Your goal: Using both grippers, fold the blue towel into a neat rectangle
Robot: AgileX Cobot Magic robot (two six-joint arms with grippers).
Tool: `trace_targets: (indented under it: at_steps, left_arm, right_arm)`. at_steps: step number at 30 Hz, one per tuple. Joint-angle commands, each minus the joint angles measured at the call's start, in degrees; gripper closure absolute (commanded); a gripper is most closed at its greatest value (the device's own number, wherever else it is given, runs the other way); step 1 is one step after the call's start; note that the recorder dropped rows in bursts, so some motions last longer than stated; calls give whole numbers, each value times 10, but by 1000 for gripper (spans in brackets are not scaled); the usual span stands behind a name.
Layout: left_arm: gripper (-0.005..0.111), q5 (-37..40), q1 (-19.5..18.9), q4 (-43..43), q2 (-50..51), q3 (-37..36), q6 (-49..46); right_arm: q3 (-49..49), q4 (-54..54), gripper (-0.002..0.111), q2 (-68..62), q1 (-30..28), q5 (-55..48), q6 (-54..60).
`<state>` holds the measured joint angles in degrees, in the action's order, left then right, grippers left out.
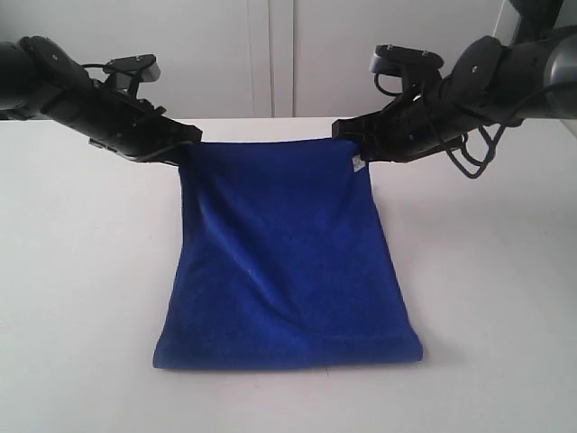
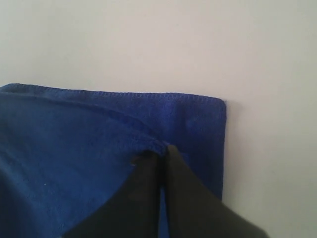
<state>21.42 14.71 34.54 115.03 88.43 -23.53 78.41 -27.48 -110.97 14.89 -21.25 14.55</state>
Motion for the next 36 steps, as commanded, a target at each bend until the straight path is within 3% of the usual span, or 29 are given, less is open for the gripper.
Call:
trace_targets:
  at_steps: [1, 27, 36]
  left_arm:
    - [107, -24, 0, 16, 13, 3, -5]
    - [107, -140, 18, 71, 83, 3, -39]
    - [107, -143, 31, 70, 83, 3, -39]
  right_arm:
    - [4, -1, 108, -18, 0, 34, 5]
    - [4, 0, 108, -96, 13, 150, 21]
    - [4, 3, 108, -96, 13, 172, 22]
